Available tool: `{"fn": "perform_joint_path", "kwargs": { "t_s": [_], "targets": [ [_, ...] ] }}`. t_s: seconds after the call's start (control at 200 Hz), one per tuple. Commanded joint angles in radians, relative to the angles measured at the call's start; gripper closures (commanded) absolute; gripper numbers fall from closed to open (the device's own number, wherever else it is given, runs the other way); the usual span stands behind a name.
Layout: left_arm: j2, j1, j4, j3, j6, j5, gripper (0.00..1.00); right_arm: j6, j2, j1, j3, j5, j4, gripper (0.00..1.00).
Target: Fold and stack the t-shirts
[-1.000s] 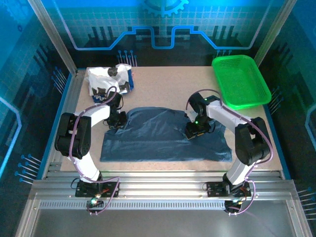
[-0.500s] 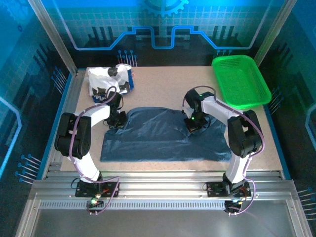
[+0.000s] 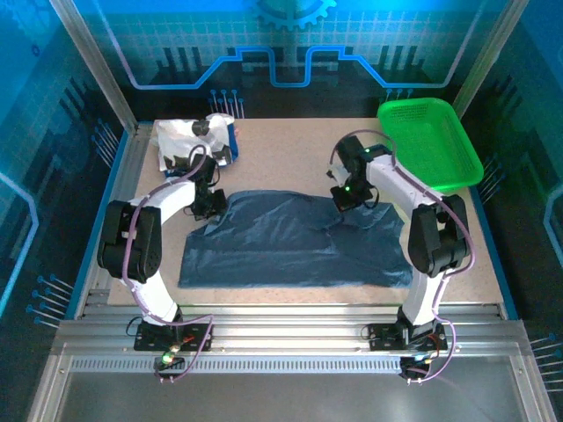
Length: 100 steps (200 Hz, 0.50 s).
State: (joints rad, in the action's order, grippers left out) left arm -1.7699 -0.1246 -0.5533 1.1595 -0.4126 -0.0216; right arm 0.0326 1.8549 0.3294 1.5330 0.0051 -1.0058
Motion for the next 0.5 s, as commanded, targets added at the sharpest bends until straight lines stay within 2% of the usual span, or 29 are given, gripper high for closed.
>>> {"fn": "perform_joint_path", "kwargs": {
  "t_s": [0.0, 0.495],
  "targets": [
    [0.004, 0.004, -0.037, 0.083, 0.017, 0.001, 0.97, 0.004, 0.055, -0.052, 0.097, 0.048, -0.009, 1.0],
    [-0.075, 0.075, -0.071, 0.275, 0.082, 0.012, 0.97, -0.007, 0.393, -0.18, 0.644, 0.144, -0.035, 1.0]
  ]
}}
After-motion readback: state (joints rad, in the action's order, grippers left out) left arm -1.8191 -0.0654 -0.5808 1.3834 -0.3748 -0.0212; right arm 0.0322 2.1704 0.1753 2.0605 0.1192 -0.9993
